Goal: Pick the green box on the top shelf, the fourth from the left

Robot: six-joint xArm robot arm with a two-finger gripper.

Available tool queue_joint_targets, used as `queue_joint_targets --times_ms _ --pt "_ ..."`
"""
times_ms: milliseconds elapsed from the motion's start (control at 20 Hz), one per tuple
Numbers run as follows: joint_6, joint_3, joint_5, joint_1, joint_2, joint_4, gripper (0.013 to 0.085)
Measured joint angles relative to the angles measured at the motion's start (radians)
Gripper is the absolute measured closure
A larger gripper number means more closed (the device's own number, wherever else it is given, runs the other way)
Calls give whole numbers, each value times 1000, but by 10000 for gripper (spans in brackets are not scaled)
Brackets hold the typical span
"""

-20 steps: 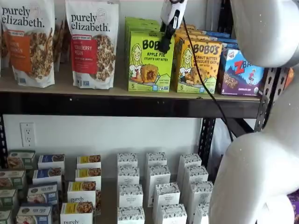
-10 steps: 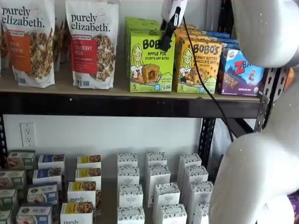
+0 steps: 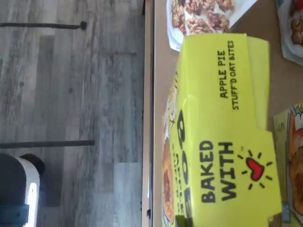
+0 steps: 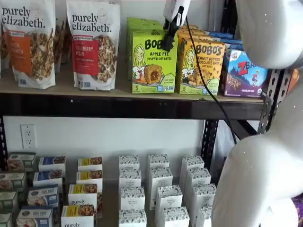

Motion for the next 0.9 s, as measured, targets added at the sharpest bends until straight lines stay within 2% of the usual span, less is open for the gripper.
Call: queue_joint_targets --times_ms 300,550,900 --pt "-1 -20 33 -10 -2 19 730" --pt "3 -44 81 -13 -7 15 730" --pt "4 -34 122 -19 -47 17 730"
